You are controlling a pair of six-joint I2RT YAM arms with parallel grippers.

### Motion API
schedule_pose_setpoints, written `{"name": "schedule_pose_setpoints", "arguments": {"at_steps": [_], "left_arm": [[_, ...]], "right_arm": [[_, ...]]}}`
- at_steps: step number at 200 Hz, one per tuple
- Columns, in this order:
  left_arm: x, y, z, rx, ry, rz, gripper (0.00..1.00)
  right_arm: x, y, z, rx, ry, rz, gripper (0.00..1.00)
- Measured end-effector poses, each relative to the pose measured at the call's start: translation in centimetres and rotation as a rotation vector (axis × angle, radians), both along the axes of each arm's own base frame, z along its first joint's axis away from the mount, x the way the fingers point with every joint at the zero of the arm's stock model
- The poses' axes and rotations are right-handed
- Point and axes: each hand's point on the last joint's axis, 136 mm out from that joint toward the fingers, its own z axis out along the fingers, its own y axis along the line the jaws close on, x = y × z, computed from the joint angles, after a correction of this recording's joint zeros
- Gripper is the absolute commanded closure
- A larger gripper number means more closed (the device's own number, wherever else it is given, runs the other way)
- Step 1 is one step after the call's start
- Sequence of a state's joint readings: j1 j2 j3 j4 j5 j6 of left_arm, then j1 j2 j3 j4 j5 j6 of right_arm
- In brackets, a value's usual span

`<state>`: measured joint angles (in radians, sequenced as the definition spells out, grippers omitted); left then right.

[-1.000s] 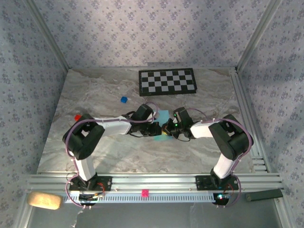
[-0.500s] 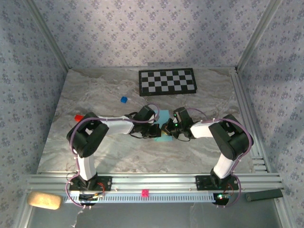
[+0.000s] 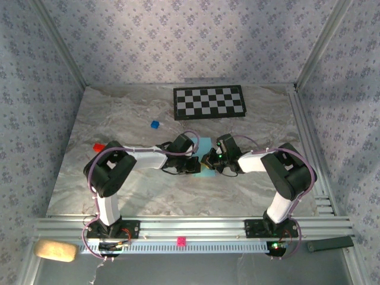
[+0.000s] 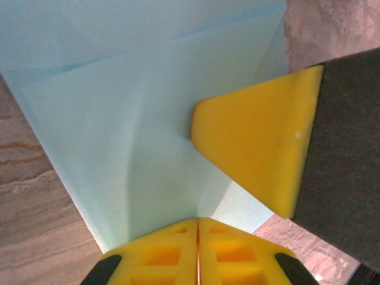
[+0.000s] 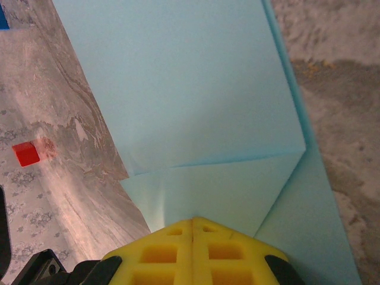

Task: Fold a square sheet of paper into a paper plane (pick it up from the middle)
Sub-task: Fold the triangle a second time at the center of the table.

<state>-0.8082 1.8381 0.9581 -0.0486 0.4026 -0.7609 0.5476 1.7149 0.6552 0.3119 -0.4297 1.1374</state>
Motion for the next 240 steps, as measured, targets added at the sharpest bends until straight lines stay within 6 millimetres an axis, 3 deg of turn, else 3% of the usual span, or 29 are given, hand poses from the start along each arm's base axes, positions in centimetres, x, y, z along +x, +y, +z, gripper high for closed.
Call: {"name": "schedule_pose_setpoints", "arguments": {"at_steps": [198,240], "left_arm": [[-2.8,3.2,0.0,0.017,0.014,0.062,0.92],[-2.7,3.3,2.7,-0.015,-0.045,0.056,0.92]], "right_arm": [[-0.2,0.1,0.0,0.012,0.012,0.012,1.0],[-0.2,0.1,0.0,0.012,0.012,0.012,1.0]]}}
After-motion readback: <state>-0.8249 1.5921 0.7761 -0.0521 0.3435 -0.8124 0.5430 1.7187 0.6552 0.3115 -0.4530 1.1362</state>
